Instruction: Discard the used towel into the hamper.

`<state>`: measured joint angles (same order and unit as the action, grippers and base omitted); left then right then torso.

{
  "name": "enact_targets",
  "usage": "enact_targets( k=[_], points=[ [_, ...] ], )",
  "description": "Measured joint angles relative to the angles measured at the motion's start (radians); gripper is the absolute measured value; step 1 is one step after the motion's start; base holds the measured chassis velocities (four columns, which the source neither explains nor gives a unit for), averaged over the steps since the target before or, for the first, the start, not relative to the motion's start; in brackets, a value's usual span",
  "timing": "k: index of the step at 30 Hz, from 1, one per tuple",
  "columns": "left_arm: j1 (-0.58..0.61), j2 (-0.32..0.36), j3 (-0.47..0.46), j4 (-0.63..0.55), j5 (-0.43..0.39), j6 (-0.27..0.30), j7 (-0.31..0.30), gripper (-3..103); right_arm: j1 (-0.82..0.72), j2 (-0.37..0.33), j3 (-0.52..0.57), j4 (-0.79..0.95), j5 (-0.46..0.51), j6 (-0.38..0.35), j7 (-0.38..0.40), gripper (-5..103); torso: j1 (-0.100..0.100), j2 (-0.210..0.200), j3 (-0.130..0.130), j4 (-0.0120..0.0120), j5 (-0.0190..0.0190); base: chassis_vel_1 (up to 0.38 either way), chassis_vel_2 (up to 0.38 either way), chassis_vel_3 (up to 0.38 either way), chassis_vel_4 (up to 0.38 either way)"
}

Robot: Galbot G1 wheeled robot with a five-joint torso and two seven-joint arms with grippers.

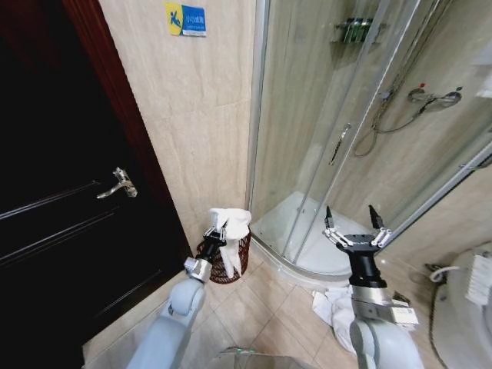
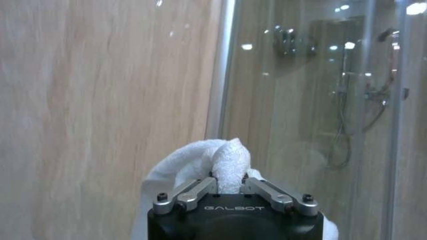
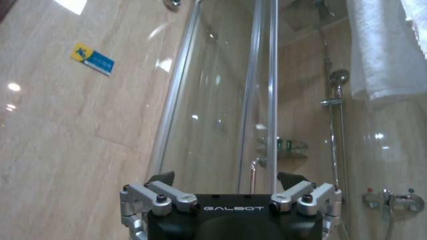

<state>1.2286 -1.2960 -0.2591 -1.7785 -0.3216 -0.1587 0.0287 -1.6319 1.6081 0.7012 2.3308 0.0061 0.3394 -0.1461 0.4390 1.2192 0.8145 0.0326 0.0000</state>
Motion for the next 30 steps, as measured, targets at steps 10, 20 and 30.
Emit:
enact_targets(
  k=[10,20,30],
  points=[
    [-0.271,0.067,0.165,0.200,-0.192,-0.004,-0.023,6,-0.009,0.000,-0.033,-0.065,-0.108,0.108,0.028,100,0.000,0.000,0.000,-0.0002,-0.0001,0.000,0.000,0.000,0.000],
    [-0.460,0.057,0.283,0.391,-0.236,-0.037,-0.094,6,-0.023,0.000,-0.082,-0.082,-0.198,0.184,0.087,100,0.000,0.000,0.000,-0.0002,0.0000,0.000,0.000,0.000,0.000],
    [-0.593,-0.036,0.307,0.662,-0.173,-0.119,-0.085,6,-0.021,0.000,-0.048,-0.023,-0.165,0.184,0.052,100,0.000,0.000,0.000,-0.0002,0.0001,0.000,0.000,0.000,0.000]
  ],
)
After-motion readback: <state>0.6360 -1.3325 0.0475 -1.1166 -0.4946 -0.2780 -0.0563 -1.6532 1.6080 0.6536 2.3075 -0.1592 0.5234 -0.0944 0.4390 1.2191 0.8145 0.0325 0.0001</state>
